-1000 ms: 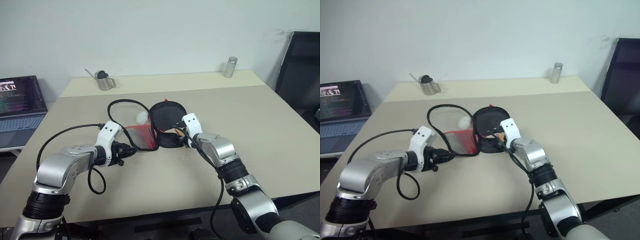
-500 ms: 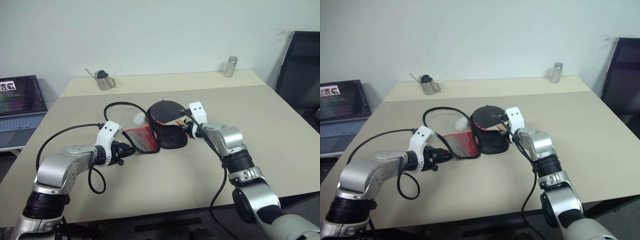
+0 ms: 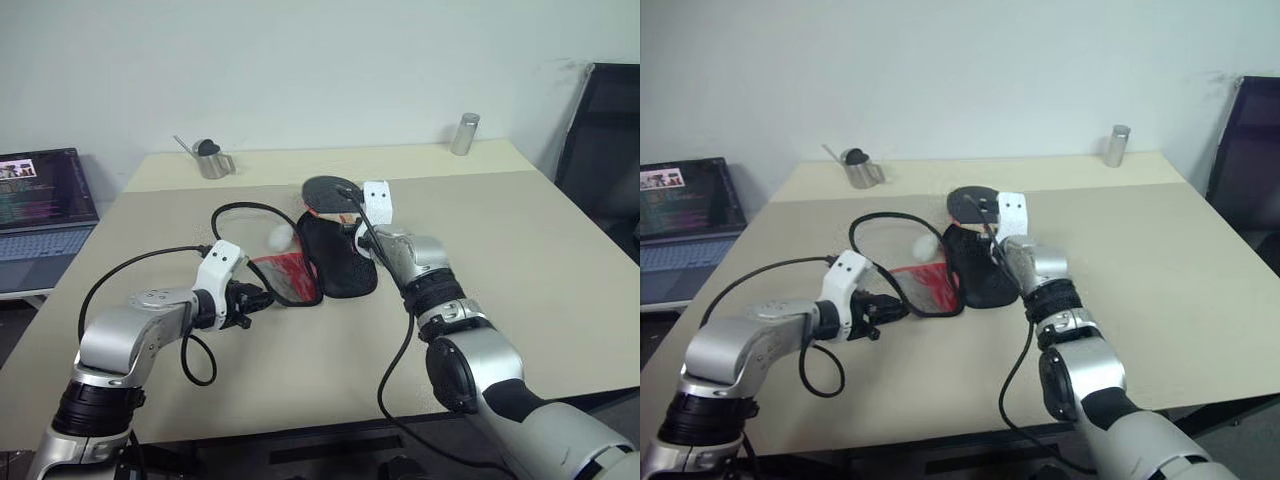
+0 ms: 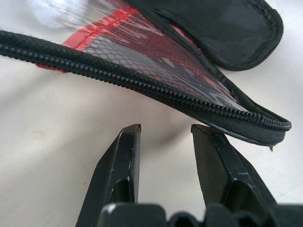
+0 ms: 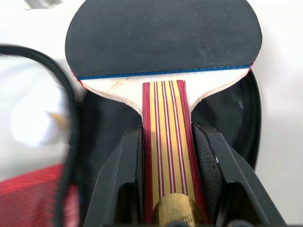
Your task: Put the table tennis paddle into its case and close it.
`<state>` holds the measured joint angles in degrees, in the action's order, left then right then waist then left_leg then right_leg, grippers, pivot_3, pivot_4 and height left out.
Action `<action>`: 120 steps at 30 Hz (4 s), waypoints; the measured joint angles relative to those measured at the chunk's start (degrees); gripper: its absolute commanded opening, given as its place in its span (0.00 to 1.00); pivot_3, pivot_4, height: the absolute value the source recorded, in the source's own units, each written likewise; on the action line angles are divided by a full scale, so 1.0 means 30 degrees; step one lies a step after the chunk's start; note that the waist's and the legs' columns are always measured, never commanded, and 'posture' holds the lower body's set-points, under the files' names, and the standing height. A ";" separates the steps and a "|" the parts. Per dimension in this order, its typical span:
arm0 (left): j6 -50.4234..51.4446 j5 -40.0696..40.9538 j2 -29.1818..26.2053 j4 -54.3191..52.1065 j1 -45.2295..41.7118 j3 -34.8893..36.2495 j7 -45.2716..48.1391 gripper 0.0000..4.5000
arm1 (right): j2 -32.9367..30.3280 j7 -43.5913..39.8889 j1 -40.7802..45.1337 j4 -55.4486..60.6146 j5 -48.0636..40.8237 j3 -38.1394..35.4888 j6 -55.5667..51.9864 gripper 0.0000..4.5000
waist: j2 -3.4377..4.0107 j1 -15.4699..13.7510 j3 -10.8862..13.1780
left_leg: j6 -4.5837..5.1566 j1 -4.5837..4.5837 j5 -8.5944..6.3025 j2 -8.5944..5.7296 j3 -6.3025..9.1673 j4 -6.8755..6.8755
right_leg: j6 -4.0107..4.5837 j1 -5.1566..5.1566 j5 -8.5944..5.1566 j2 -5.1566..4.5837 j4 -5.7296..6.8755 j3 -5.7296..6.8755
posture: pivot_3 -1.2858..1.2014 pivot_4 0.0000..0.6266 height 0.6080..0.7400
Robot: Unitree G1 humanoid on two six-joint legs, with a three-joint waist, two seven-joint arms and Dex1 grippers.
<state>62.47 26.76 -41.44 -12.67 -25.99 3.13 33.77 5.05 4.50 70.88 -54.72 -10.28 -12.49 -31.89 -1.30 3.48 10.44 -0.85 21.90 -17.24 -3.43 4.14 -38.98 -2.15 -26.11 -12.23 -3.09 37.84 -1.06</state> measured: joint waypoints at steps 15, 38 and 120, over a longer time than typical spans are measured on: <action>0.0349 0.0084 0.0027 -0.0474 0.0797 0.0179 -0.0585 0.41 | 0.1250 0.0548 -0.0105 -0.1029 0.0036 0.0319 0.1260 0.27 | 0.0000 0.0490 0.0000 | -0.0001 -0.0011 0.0001 0.0006 0.0002 0.0008 | 0.0001 -0.0005 -0.0001 0.0005 0.0029 -0.0004 | 0.52 0.24 1.00; 0.0274 -0.0002 0.0026 -0.0414 0.0737 0.0223 -0.0543 0.41 | 0.1105 0.0428 -0.3140 0.5644 0.0001 0.2370 -0.2867 0.27 | -0.0001 0.0446 -0.0001 | -0.0003 -0.0009 0.0002 0.0003 0.0016 0.0006 | 0.0001 -0.0006 -0.0001 0.0004 0.0031 -0.0002 | 0.52 0.24 1.00; -1.0851 -0.5250 0.9927 1.4518 -1.0482 -0.3823 -0.1494 0.41 | -0.8211 -0.2923 -0.5719 1.4773 -0.3300 -0.1321 -0.6413 0.99 | -0.0031 -0.0490 -0.0018 | 0.0033 0.0004 0.0014 -0.0001 -0.0083 0.0002 | -0.0002 0.0011 0.0000 -0.0005 0.0000 0.0029 | 0.52 0.24 1.00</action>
<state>29.92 11.01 -11.66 30.88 -57.44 -8.34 29.29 -19.58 -4.27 53.73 -10.40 -20.19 -16.45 -51.12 -1.40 2.01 10.38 -0.75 21.92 -17.20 -3.43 3.90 -38.97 -2.15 -26.07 -12.23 -3.10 37.84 -0.97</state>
